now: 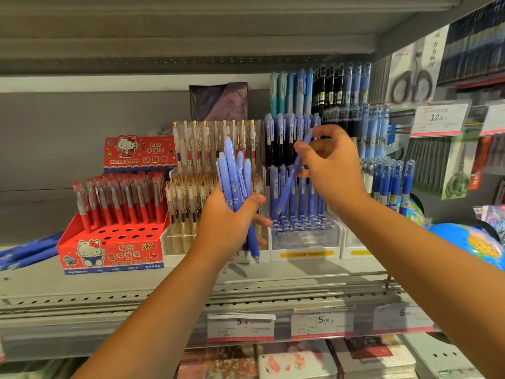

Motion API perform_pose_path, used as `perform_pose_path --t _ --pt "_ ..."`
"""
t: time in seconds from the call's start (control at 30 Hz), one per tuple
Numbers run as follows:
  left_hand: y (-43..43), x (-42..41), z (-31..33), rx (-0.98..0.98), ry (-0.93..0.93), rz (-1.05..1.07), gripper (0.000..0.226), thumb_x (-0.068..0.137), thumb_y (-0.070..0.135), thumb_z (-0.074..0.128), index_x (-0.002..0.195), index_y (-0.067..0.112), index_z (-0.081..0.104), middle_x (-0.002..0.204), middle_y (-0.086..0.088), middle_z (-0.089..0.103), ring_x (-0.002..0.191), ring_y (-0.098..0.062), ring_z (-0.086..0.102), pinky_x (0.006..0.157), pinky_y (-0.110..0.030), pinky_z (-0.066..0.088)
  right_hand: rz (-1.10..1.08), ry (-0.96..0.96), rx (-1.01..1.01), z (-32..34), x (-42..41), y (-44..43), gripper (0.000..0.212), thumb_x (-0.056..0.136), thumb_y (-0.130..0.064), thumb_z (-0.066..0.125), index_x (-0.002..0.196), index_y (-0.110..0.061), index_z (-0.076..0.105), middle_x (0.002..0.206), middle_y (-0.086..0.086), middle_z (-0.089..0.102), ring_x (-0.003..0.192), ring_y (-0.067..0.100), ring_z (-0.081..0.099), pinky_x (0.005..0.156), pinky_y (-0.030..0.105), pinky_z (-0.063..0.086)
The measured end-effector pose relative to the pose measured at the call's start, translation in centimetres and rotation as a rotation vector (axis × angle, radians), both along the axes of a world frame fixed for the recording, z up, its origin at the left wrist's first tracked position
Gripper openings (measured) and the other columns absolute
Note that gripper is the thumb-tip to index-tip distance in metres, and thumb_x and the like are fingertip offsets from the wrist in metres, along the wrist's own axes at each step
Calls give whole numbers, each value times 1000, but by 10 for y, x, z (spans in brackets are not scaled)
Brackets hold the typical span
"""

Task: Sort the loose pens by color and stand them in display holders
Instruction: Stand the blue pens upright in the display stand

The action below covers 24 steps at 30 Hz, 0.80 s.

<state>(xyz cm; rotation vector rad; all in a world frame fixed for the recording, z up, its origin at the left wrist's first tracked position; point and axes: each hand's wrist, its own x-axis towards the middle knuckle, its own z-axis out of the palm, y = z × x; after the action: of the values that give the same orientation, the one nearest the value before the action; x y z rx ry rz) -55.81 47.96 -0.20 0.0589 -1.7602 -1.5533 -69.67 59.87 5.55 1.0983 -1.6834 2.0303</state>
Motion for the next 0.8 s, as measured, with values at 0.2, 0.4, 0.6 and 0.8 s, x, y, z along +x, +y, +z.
perform_pose_path --t 0.2,0.4,0.6,0.8 --pt "-1 -1 -1 -31 -22 -5 24 98 9 57 108 30 53 89 -1 72 58 -28 68 48 -41 57 -204 173 163 -10 -12 -4 26 90 -26 70 107 -26 50 84 -1 61 76 21 65 65 45 58" --pt "-1 -2 -1 -37 -25 -10 24 99 8 57 119 19 52 92 -3 73 58 -29 67 48 -41 57 -217 196 294 -24 -22 -12 21 89 -30 71 95 -18 56 74 4 63 60 15 65 56 39 59" --pt "-1 -1 -1 -62 -10 -40 21 100 8 55 116 21 53 90 -6 73 55 -28 65 50 -42 58 -202 276 367 -32 -24 -16 14 94 -24 65 89 -12 61 65 -5 61 47 4 61 45 15 51" --pt "-3 -2 -1 -74 -15 -36 38 100 10 55 132 25 44 93 -6 74 57 -32 65 52 -45 58 -243 333 504 -32 -23 -15 18 95 -29 62 96 -12 67 58 -10 60 49 8 61 56 36 57"
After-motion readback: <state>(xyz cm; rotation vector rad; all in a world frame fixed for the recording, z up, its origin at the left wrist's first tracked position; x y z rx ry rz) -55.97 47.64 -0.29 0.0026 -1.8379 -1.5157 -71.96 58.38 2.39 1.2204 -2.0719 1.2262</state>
